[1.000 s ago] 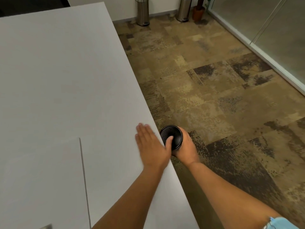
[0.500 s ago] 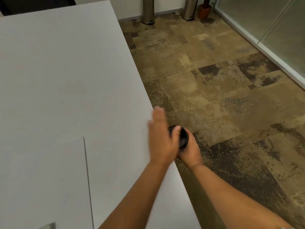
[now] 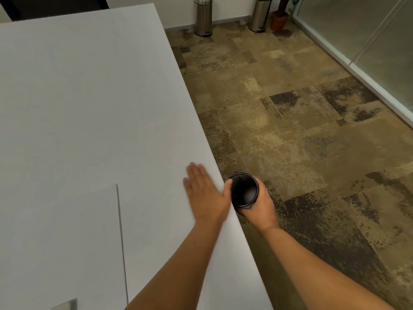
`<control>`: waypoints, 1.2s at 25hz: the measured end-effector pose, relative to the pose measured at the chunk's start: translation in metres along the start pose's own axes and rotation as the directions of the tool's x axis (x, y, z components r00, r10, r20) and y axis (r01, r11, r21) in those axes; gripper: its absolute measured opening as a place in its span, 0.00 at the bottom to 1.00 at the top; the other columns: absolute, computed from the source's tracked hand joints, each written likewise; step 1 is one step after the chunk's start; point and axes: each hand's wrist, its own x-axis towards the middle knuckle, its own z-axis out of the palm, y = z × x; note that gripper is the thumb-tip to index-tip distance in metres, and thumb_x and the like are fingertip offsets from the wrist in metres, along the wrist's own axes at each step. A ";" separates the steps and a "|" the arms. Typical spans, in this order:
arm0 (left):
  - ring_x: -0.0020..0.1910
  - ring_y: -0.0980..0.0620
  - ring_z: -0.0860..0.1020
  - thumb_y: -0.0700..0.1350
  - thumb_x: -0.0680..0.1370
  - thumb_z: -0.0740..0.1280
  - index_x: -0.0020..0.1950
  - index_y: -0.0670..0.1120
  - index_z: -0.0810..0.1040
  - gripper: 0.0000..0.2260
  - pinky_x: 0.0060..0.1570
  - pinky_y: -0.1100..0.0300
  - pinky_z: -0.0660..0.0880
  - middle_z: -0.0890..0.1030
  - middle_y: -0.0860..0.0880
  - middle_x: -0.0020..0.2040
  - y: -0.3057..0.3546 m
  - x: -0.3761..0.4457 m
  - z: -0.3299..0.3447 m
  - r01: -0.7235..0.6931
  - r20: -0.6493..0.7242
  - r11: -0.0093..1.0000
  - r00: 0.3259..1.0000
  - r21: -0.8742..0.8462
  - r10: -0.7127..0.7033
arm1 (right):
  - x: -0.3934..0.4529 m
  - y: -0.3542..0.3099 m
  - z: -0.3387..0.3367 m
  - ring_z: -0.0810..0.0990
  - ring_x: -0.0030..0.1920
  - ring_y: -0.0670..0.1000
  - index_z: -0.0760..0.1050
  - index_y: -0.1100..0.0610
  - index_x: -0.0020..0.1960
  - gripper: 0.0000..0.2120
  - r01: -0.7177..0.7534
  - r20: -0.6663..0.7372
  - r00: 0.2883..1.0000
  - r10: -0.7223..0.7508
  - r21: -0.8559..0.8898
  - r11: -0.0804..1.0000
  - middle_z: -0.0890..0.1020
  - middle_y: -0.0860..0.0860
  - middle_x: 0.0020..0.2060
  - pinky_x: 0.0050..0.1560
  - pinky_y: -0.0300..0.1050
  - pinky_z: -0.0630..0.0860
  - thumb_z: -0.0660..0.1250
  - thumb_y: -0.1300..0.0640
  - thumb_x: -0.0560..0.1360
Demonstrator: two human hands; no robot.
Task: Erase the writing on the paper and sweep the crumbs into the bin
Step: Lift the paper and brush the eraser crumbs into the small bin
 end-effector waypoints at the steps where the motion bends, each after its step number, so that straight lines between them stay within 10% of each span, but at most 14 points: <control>1: 0.76 0.44 0.40 0.65 0.76 0.45 0.75 0.39 0.42 0.39 0.72 0.51 0.35 0.43 0.40 0.77 0.015 -0.001 0.004 -0.076 0.031 0.997 0.997 -0.010 0.077 | 0.000 0.000 -0.001 0.71 0.64 0.50 0.63 0.49 0.67 0.36 -0.004 0.010 1.000 0.004 0.031 1.000 0.73 0.49 0.64 0.64 0.51 0.70 0.75 0.51 0.63; 5: 0.76 0.50 0.47 0.63 0.78 0.49 0.76 0.43 0.42 0.35 0.74 0.51 0.50 0.44 0.46 0.78 0.062 -0.016 0.009 -0.327 0.187 0.886 0.897 -0.329 0.401 | -0.004 0.002 0.004 0.77 0.58 0.44 0.69 0.42 0.61 0.14 -0.052 -0.028 0.998 0.061 0.257 0.965 0.79 0.42 0.56 0.53 0.34 0.73 0.54 0.54 0.79; 9: 0.76 0.56 0.42 0.59 0.78 0.51 0.76 0.46 0.45 0.31 0.75 0.57 0.43 0.44 0.52 0.77 0.058 -0.017 -0.010 -0.422 -0.037 0.749 0.882 -0.511 0.471 | -0.002 -0.001 0.001 0.76 0.59 0.55 0.68 0.51 0.62 0.18 -0.081 -0.015 0.996 0.088 0.244 0.966 0.77 0.56 0.59 0.56 0.50 0.74 0.58 0.45 0.75; 12: 0.76 0.51 0.44 0.53 0.79 0.57 0.75 0.41 0.48 0.31 0.73 0.60 0.37 0.46 0.48 0.76 -0.004 0.012 -0.027 -0.254 -0.266 0.886 0.951 -0.388 0.156 | 0.001 -0.005 -0.004 0.72 0.62 0.51 0.65 0.50 0.64 0.37 -0.001 -0.006 1.000 0.001 0.049 0.999 0.74 0.51 0.62 0.62 0.50 0.71 0.76 0.51 0.59; 16: 0.76 0.45 0.41 0.61 0.78 0.49 0.75 0.37 0.43 0.36 0.73 0.49 0.40 0.45 0.39 0.77 -0.087 0.035 -0.038 0.343 -0.112 0.938 0.932 -0.044 -0.346 | 0.001 0.002 -0.002 0.71 0.64 0.53 0.63 0.48 0.65 0.41 0.040 -0.053 0.998 -0.039 0.031 0.999 0.73 0.51 0.63 0.61 0.45 0.68 0.79 0.55 0.57; 21: 0.76 0.46 0.42 0.63 0.77 0.46 0.75 0.40 0.43 0.36 0.72 0.49 0.38 0.45 0.41 0.77 -0.033 0.026 -0.012 -0.064 0.026 0.996 0.998 0.062 0.062 | -0.004 0.004 -0.007 0.71 0.63 0.51 0.62 0.44 0.65 0.41 0.057 -0.045 0.997 -0.057 0.003 0.998 0.73 0.49 0.63 0.59 0.45 0.69 0.78 0.52 0.57; 26: 0.75 0.55 0.42 0.60 0.78 0.52 0.76 0.47 0.40 0.34 0.75 0.51 0.47 0.44 0.48 0.77 0.024 -0.034 0.000 -0.447 0.127 0.835 0.853 -0.322 0.506 | -0.023 0.014 -0.012 0.74 0.59 0.50 0.63 0.41 0.63 0.32 0.003 -0.037 0.999 0.001 0.086 0.996 0.75 0.47 0.59 0.57 0.50 0.74 0.69 0.44 0.61; 30: 0.75 0.58 0.44 0.53 0.78 0.58 0.73 0.52 0.37 0.34 0.73 0.64 0.45 0.43 0.52 0.77 0.000 -0.068 -0.025 -0.310 -0.098 0.767 0.946 -0.562 0.310 | -0.043 0.028 -0.014 0.72 0.60 0.49 0.62 0.41 0.63 0.39 -0.039 -0.060 0.997 0.042 0.050 0.998 0.74 0.46 0.60 0.58 0.46 0.71 0.75 0.46 0.56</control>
